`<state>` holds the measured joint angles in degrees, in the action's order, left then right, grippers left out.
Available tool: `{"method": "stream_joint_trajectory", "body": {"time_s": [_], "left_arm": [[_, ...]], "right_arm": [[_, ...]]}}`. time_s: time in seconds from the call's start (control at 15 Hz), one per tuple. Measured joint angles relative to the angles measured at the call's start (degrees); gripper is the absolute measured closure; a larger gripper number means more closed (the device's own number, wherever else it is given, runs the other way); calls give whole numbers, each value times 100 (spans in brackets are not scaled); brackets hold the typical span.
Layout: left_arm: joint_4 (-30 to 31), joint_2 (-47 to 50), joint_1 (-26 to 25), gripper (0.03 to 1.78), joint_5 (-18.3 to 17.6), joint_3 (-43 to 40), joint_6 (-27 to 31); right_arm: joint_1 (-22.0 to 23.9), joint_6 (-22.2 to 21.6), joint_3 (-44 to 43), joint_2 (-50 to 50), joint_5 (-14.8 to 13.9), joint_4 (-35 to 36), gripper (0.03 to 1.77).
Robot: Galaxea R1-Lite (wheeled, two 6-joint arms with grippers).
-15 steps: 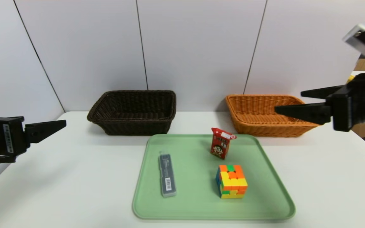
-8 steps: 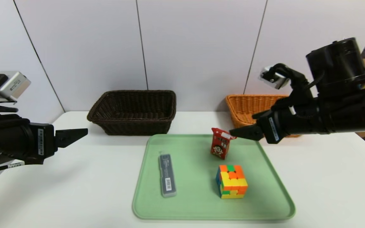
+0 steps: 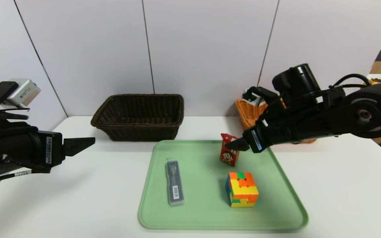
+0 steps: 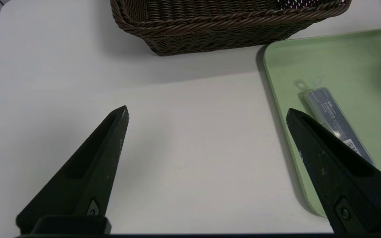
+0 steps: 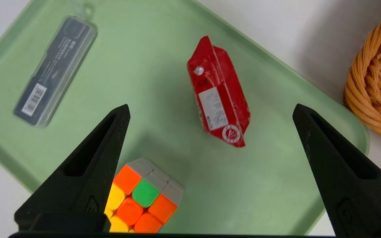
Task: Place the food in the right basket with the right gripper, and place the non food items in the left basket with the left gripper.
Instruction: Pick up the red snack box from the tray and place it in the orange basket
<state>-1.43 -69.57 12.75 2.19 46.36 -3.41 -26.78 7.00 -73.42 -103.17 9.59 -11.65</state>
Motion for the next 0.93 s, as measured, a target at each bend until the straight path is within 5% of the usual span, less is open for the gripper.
{"method": "stream_joint_trajectory", "body": {"time_s": [0.93], "left_arm": [[5, -156, 210, 12, -2, -56, -24]], "right_arm": [[9, -15, -343, -968, -185, 6, 10]]}}
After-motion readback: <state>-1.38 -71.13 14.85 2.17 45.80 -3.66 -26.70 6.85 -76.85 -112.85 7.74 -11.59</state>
